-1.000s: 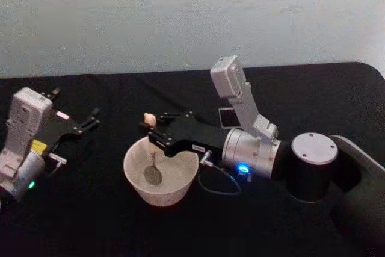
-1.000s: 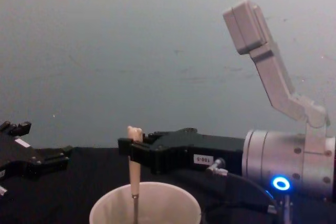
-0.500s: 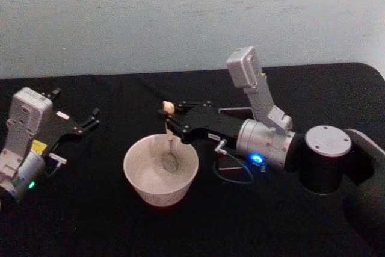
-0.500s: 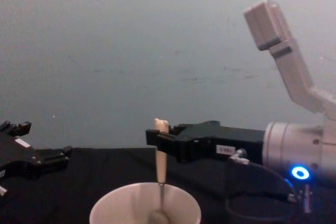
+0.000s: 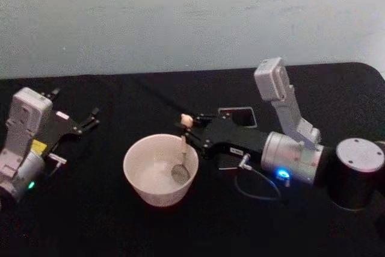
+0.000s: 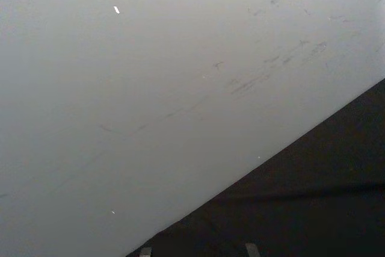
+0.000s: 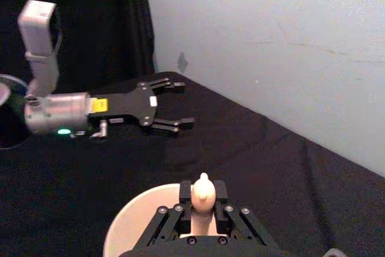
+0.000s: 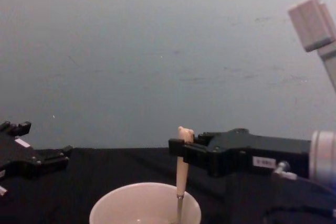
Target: Pick up the stirring spoon with one hand, stir inside the cup, then place it back in its original position.
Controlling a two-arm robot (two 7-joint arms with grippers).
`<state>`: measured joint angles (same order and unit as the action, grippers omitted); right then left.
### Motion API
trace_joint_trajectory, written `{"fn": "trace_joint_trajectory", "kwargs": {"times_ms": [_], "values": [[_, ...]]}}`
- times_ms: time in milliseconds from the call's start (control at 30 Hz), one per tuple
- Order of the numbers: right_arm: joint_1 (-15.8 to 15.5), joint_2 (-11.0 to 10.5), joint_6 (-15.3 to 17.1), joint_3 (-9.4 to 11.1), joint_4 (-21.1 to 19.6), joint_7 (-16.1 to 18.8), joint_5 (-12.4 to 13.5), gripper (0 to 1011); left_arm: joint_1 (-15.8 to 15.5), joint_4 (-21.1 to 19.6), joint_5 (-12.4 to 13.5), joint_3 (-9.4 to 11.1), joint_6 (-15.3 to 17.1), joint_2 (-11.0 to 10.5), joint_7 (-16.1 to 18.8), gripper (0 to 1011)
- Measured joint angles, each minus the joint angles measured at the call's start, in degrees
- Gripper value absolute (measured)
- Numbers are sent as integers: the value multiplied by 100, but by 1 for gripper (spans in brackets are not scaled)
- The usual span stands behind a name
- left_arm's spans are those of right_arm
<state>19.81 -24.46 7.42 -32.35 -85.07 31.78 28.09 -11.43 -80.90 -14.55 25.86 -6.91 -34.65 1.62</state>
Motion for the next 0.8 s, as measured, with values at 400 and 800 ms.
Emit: {"fn": "trace_joint_trajectory", "kwargs": {"times_ms": [400,800], "values": [[-221,-293,92,-81,-475,171,219,205,0,0,0,0,0,0,0,1001],[-3,-56,134,-337,-341,144,242,205,0,0,0,0,0,0,0,1001]]}}
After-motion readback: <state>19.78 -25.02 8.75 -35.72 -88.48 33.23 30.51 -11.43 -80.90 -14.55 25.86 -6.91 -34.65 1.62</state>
